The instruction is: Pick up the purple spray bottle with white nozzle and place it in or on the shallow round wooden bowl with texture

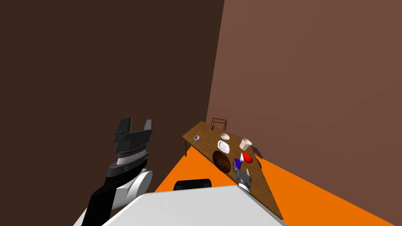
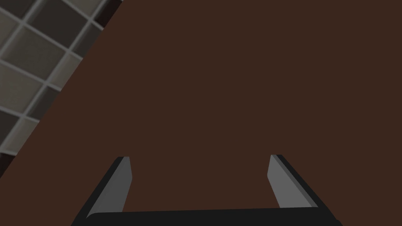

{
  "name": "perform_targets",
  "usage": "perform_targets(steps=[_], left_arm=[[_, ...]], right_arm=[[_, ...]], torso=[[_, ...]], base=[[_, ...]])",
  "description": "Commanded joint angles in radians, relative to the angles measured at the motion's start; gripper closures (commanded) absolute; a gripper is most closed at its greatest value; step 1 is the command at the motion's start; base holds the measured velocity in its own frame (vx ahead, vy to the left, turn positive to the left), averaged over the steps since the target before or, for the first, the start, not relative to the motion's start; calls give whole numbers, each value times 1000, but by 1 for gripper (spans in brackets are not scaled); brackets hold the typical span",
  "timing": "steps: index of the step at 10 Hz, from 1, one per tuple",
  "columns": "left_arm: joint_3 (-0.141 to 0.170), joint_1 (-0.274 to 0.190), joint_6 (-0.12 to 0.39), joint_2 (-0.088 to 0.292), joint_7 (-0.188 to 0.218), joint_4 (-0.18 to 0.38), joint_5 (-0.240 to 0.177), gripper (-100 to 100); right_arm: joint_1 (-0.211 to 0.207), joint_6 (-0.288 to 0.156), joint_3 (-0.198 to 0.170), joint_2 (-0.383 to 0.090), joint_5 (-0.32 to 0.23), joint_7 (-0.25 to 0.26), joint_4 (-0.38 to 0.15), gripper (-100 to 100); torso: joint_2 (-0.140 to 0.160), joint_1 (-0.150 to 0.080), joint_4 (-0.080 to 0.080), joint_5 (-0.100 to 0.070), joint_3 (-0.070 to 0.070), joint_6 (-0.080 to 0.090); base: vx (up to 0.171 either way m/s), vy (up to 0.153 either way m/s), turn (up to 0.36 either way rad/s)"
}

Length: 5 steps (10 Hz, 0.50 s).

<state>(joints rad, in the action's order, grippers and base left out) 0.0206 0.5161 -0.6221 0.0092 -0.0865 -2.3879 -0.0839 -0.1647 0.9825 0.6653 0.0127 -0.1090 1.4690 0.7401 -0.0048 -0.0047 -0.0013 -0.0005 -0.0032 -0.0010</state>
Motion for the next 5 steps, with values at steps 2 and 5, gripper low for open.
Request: perform_targets(steps=[2,5], left_arm=[[0,0,0,0,0,0,0,0],[0,0,0,0,0,0,0,0]], right_arm=[[13,9,6,17,0,12,-32,-100],[17,-9,6,7,0,8,-16,-100]], torso=[[0,0,0,0,0,0],[2,1,1,0,1,0]], base=[[35,-12,-70],[18,5,-7]])
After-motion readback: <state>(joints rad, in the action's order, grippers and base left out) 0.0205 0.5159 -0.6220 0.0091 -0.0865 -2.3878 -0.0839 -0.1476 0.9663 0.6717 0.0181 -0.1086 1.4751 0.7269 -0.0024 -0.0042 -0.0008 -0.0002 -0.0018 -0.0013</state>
